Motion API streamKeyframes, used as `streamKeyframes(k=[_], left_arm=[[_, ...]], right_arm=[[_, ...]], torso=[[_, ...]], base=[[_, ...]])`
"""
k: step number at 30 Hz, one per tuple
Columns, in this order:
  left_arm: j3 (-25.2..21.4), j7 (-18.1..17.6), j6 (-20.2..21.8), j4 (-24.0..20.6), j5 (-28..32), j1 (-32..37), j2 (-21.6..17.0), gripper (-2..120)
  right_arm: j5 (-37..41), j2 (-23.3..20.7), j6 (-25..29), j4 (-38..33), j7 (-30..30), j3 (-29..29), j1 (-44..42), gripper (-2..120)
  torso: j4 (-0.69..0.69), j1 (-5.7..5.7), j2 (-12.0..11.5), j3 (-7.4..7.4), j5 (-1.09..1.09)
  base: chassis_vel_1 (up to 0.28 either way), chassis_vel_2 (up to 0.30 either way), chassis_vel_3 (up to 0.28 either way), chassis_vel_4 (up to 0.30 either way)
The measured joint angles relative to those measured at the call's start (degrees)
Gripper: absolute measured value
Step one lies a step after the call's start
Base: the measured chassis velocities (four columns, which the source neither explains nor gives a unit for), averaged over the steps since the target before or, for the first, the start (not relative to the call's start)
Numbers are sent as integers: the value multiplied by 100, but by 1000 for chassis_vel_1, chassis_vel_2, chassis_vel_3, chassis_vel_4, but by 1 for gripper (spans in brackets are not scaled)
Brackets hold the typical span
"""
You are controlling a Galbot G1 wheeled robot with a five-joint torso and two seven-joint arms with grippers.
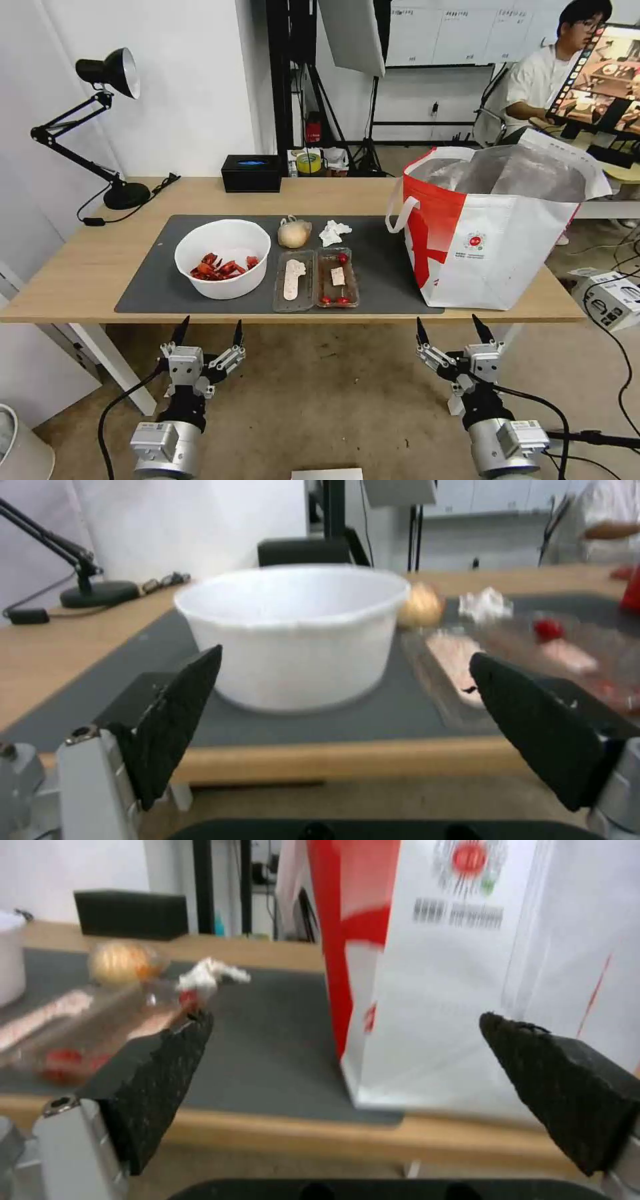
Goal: Pick up the trash from the table and place it into the takeout bag.
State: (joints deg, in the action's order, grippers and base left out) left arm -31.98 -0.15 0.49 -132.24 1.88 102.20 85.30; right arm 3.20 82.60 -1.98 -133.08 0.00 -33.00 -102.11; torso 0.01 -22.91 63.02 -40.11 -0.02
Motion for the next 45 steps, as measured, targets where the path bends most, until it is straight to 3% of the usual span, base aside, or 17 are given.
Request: streamKeyframes(k=[3,6,8,9,12,16,45], left_arm=[[-117,-57,106,-164,396,-226,-148,100],[-316,-153,300,-428,1104,-614,-410,100],[-345,-169,330,-466,1210,-671,-449,100],[-436,-223,407,-584,1558,-881,-590,100],[-449,-276,453,-582,1745,-1006,-687,100],[-429,-284,464,-545,1799,-1041,-718,100],[-119,-267,694,-128,1779,-938,-614,100]], right_arm=[[374,-386,-240,-162,1,-181,126,100],[1023,-1056,-652,-440,6,-492,345,100],[1137,-1172,-723,-489,8,-548,382,100],[1377,-1498,-875,-601,13,-677,480,100],[1498,-1729,-1003,-610,-34,-714,536,100],[1751,-2106,-1235,-658,-119,-836,727,100],[1627,-1886,-1280,-210,-128,-523,830,100]], torso=[[-1,-1,0,0,3],[-1,-1,0,-1,3],[-1,-1,0,-1,2],[0,-1,0,-1,0],[-6,-1,-1,-1,7],[2,-1,-1,-1,0],[-1,-1,0,0,2]], base=[[0,0,0,0],[0,0,0,0],[0,0,0,0],[0,0,0,0],[0,0,0,0],[0,0,0,0],[0,0,0,0]])
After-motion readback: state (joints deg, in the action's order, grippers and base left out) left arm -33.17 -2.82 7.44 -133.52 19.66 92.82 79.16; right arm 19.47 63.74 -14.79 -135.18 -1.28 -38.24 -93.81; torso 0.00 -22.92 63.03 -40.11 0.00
